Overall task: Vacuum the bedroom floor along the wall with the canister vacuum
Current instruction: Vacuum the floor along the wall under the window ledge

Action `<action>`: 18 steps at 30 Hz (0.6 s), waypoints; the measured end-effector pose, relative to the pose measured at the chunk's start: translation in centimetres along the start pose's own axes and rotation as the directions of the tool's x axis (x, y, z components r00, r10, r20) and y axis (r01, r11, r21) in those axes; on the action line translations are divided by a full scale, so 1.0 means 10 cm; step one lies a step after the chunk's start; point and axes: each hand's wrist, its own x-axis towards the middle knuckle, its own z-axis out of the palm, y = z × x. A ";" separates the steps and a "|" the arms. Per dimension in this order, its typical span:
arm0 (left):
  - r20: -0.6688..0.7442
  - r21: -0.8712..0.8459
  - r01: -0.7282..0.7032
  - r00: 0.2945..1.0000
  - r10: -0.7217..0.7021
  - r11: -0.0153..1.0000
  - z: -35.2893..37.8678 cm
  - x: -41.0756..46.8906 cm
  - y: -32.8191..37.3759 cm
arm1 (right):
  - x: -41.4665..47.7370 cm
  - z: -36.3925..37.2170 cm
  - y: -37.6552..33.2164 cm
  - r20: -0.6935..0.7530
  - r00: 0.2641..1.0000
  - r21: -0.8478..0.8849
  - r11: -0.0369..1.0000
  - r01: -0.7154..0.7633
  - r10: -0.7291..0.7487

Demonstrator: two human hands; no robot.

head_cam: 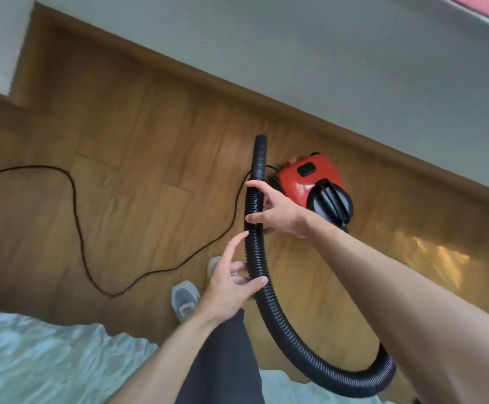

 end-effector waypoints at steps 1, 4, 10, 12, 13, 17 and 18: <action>-0.015 -0.020 -0.001 1.000 0.000 1.000 -0.01 -0.01 -0.08 | 0.03 0.06 0.02 0.013 1.000 -0.039 0.999 -0.009 0.010; -0.056 -0.098 0.009 0.998 -0.015 0.995 0.05 -0.02 -0.33 | 0.14 0.21 0.08 0.030 0.999 -0.213 0.977 -0.019 0.025; -0.195 -0.190 -0.023 0.981 -0.015 0.982 0.25 0.18 -0.74 | 0.39 0.31 0.33 0.051 0.998 -0.490 0.870 0.045 -0.023; -0.226 -0.202 -0.013 0.974 -0.034 0.979 0.37 0.30 -0.88 | 0.49 0.26 0.46 0.081 0.995 -0.581 0.808 0.098 -0.062; -0.232 -0.204 -0.001 0.972 -0.047 0.979 0.44 0.38 -0.96 | 0.55 0.23 0.55 0.088 0.993 -0.621 0.774 0.120 -0.083; -0.238 -0.232 0.018 0.968 -0.075 0.973 0.76 0.80 -1.33 | 0.79 0.04 1.10 0.082 0.988 -0.727 0.670 0.148 -0.129; -0.242 -0.238 0.025 0.967 -0.084 0.971 0.85 0.91 -1.44 | 0.86 -0.02 1.26 0.078 0.988 -0.742 0.655 0.146 -0.131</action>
